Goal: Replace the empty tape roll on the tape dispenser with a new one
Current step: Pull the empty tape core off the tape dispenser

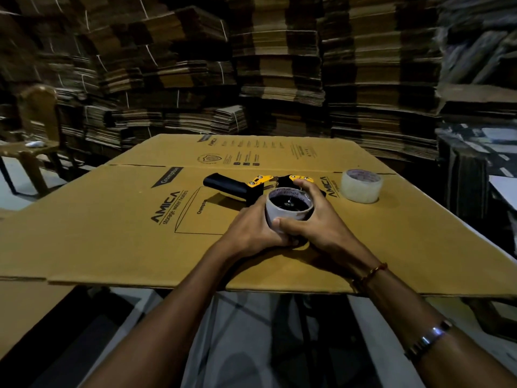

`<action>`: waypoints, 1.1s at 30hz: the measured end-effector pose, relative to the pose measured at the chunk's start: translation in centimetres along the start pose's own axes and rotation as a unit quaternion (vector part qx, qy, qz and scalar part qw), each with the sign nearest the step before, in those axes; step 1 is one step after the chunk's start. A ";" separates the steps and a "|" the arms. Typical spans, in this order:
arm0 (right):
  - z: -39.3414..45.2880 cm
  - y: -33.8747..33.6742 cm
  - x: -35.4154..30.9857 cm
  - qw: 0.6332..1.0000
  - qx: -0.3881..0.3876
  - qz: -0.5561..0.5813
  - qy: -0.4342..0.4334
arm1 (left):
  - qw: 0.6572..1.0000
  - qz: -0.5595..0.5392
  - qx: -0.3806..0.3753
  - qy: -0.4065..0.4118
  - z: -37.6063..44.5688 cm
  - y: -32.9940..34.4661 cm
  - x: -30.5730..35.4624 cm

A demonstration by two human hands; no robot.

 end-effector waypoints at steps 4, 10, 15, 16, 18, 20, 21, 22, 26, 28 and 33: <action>-0.1 -0.7 0.0 1.000 0.010 0.009 -0.006 | 1.000 0.002 0.001 0.008 0.0 0.1 0.6; -0.3 -1.3 -0.4 1.000 0.006 0.015 -0.013 | 1.000 -0.005 -0.007 0.008 -0.2 0.0 1.1; -0.5 -1.6 -0.7 1.000 -0.003 0.014 -0.011 | 1.000 -0.004 -0.022 0.006 0.0 0.2 1.2; -0.5 -1.6 -0.7 1.000 -0.008 0.014 -0.008 | 1.000 -0.003 -0.024 0.003 0.0 0.2 1.1; -0.5 -1.7 -1.0 1.000 -0.018 0.012 0.003 | 1.000 0.002 -0.023 -0.002 0.1 0.3 1.0; -0.7 -1.6 -1.1 1.000 -0.022 0.010 0.018 | 1.000 0.008 -0.021 -0.004 0.0 0.3 1.0; -0.9 -1.4 -1.0 1.000 -0.013 0.009 0.025 | 1.000 0.011 -0.023 -0.004 0.0 0.3 1.1; -1.3 -1.2 -0.9 1.000 0.005 0.006 0.030 | 1.000 0.013 -0.027 -0.004 0.0 0.3 1.1; -2.5 0.2 -0.9 0.997 0.072 -0.004 0.038 | 0.999 0.019 -0.038 -0.013 -0.2 0.3 1.2; -2.5 0.3 -0.8 0.995 0.096 -0.001 0.037 | 0.999 0.018 -0.043 -0.014 -0.2 0.3 1.2; -2.1 -0.6 -0.9 0.995 0.095 -0.032 0.020 | 0.999 0.020 -0.038 -0.017 -0.2 0.4 1.2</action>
Point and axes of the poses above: each hand's wrist, its own z-axis towards the middle knuckle, its own y-axis out of the palm, x = y × z, the point moved 6 cm from there along z, towards the middle knuckle, and after that the axes turned 1 degree about -x, right-handed, at the moved point
